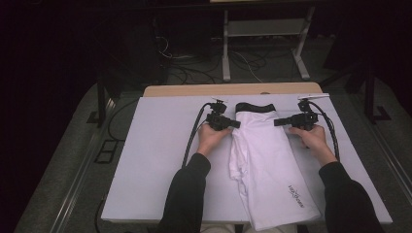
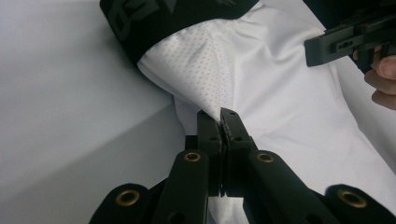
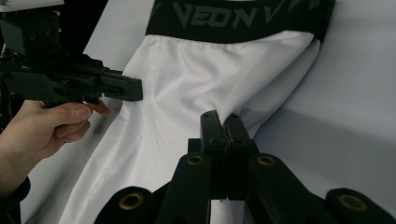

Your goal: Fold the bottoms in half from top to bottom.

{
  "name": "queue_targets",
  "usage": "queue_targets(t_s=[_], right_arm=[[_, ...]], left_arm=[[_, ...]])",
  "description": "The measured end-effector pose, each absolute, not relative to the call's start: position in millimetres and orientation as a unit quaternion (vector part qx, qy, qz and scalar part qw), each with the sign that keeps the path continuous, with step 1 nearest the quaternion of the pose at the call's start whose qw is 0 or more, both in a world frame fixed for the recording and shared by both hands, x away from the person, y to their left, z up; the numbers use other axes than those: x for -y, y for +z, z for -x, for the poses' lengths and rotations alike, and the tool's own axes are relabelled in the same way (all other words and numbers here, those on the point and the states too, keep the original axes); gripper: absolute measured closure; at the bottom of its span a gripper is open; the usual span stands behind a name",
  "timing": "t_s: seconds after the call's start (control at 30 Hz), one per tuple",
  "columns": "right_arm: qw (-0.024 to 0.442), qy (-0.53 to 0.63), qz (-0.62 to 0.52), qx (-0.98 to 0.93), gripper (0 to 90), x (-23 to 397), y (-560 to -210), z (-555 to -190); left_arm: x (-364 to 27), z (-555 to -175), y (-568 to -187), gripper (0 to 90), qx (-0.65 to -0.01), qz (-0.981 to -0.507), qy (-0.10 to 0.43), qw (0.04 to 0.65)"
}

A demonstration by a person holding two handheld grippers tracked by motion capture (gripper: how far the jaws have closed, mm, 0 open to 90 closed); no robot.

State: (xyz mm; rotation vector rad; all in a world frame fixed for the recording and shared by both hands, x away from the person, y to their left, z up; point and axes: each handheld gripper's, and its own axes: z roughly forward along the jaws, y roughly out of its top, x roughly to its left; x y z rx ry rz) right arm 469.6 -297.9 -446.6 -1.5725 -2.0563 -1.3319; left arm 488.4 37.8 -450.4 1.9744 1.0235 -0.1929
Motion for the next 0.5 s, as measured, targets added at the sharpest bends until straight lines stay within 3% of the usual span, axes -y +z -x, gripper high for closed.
queue_targets(t_s=[0.5], right_arm=[[0.089,-0.477,0.518,0.705,88.2,298.9,-430.2,-454.3]], left_arm=[[-36.6,-474.4,-428.8,87.2,-0.408,-0.790,-0.072,0.452]])
